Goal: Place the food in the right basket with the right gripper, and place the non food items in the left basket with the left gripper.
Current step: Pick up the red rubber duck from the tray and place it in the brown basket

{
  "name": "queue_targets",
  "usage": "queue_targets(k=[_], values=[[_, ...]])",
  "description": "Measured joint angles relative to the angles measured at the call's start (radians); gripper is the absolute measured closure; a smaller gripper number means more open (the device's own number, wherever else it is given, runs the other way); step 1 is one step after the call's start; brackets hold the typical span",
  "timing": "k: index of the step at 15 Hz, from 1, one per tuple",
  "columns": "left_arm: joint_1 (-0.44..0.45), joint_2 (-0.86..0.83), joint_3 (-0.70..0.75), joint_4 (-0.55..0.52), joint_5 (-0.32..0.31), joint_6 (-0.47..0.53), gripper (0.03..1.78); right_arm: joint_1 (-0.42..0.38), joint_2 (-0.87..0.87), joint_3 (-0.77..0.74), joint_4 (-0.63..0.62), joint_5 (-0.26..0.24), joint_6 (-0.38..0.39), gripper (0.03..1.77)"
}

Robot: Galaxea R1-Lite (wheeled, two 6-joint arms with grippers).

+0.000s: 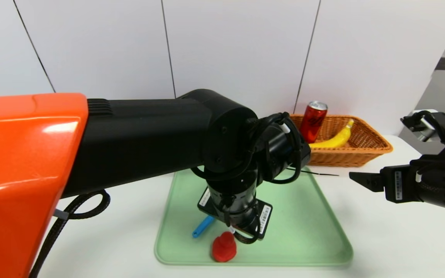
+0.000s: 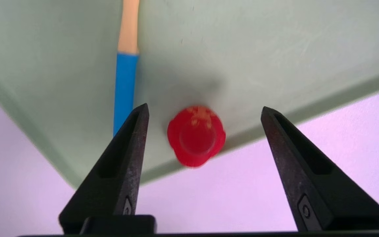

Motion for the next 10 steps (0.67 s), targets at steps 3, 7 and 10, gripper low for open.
queue_targets(k=[3, 7, 10], values=[[-0.004, -0.015, 0.0, 0.063, -0.001, -0.013, 0.42, 0.0, 0.001, 0.002, -0.001, 0.001, 0.0, 0.1], [-0.004, -0.015, 0.001, 0.067, -0.011, -0.019, 0.3, 0.0, 0.002, 0.003, 0.0, 0.0, 0.0, 0.1], [-0.005, -0.004, 0.001, 0.085, -0.044, -0.029, 0.24, 0.0, 0.003, 0.003, 0.0, 0.0, -0.001, 0.1]])
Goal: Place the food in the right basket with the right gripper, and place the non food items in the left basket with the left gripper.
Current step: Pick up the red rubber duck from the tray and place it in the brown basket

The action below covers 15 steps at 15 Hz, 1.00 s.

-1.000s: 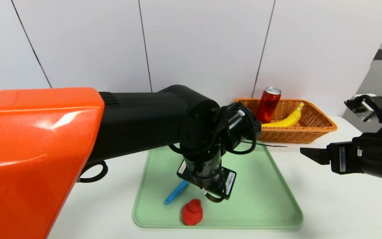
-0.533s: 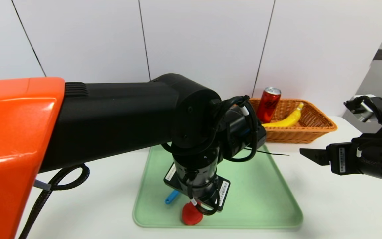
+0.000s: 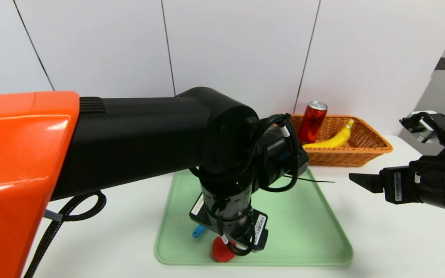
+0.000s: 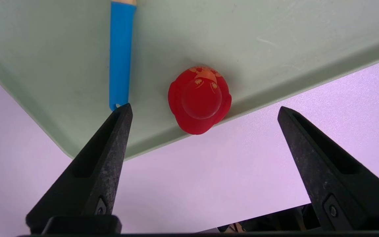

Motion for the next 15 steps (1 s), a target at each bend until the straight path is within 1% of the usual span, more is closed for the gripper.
queue_targets(k=[8, 15], values=[[0.002, 0.047, -0.001, 0.006, -0.033, -0.035, 0.15, 0.0, 0.007, 0.0, -0.001, -0.001, 0.001, 0.1], [0.011, 0.069, -0.001, 0.007, -0.036, -0.039, 0.13, 0.0, 0.009, 0.0, -0.001, -0.001, 0.0, 0.1]])
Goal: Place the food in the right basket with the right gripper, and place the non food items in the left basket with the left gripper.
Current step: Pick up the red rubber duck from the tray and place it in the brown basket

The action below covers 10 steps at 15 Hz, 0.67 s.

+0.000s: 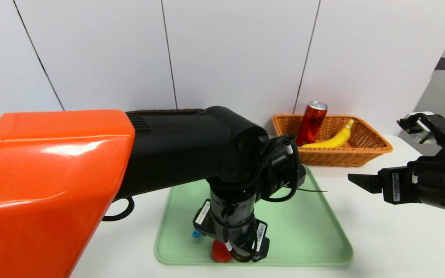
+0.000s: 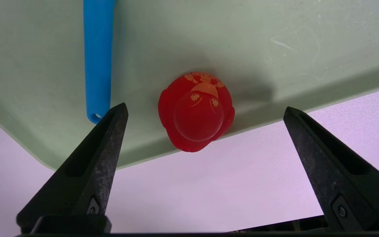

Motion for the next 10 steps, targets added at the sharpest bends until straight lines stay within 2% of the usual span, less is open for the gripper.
queue_targets(k=[10], values=[[0.004, 0.019, 0.0, 0.001, -0.003, -0.03, 0.12, 0.0, 0.012, 0.004, 0.0, 0.003, 0.002, 0.1]])
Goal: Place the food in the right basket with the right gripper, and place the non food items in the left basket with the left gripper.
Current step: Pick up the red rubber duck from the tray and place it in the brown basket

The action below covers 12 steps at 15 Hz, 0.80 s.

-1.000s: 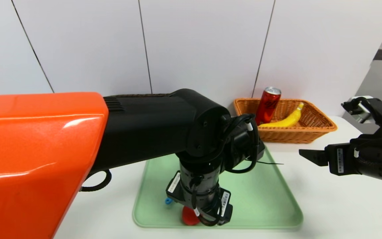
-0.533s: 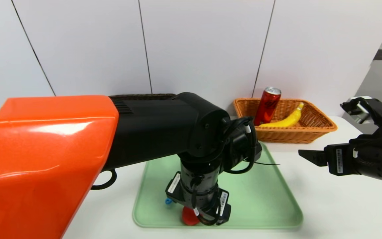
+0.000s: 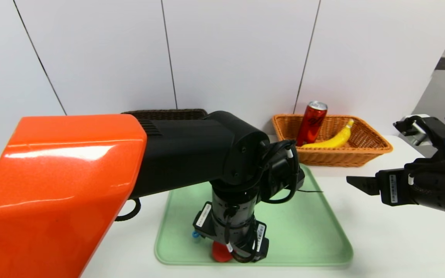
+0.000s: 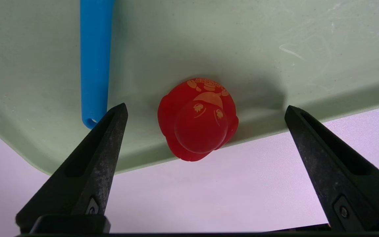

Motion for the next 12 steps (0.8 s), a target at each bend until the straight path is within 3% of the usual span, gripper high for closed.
queue_targets(k=[12], values=[[-0.002, 0.001, 0.001, 0.011, -0.019, -0.046, 0.12, 0.0, 0.003, 0.003, 0.0, 0.0, -0.001, 0.1]])
